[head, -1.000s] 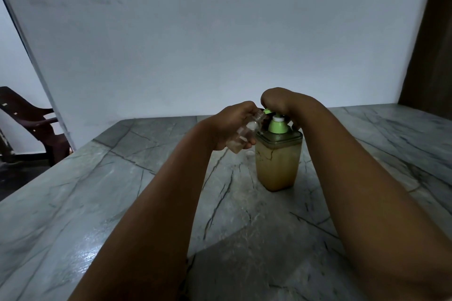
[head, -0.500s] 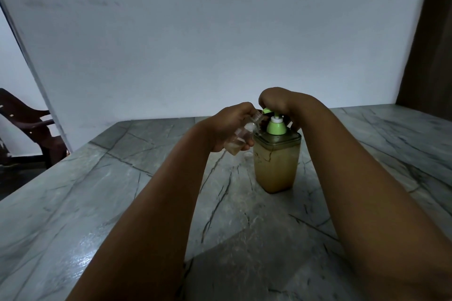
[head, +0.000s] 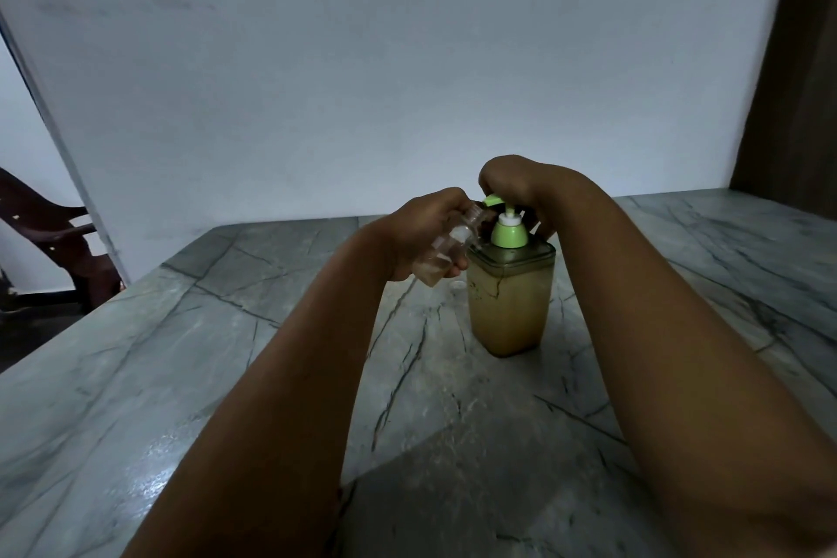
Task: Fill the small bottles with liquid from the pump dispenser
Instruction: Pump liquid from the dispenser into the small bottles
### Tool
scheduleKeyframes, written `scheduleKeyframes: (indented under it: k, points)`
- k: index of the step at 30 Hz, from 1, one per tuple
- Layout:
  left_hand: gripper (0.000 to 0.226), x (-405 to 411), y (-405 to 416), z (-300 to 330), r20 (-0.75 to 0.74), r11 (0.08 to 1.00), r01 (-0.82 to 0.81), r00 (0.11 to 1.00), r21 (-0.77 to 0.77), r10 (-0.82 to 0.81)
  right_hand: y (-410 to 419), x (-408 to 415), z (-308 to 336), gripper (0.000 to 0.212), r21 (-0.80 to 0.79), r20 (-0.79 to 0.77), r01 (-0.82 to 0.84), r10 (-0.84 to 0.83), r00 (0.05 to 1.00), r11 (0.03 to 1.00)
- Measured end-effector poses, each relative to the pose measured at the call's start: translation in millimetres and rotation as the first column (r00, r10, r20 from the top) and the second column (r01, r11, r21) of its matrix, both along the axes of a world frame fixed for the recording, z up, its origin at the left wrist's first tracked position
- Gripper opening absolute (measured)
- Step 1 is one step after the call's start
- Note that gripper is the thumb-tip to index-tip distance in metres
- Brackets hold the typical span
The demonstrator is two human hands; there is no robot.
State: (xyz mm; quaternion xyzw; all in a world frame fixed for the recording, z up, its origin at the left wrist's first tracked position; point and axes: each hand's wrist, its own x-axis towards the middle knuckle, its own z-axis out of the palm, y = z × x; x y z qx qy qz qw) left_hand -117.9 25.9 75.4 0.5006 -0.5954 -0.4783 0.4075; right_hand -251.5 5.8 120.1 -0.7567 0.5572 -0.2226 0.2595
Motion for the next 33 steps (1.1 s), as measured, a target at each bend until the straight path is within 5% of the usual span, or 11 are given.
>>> scheduleKeyframes:
  k: [15,27,33]
  points:
    - [0.042,0.2,-1.6,-0.5,0.01,1.0,-0.011,1.0,0.024,0.011,1.3,2.7,2.5,0.038,0.011,0.006,0.027,-0.027,1.0,1.0]
    - [0.026,-2.6,4.7,1.5,0.006,1.0,-0.017,1.0,0.003,0.017,1.6,2.9,-3.2,0.025,0.005,-0.074,0.012,-0.012,0.997,1.0]
    - [0.032,-1.7,1.6,0.8,0.014,1.0,-0.007,1.0,0.018,0.007,2.7,1.7,1.7,0.039,-0.012,-0.057,-0.016,0.016,0.998,1.0]
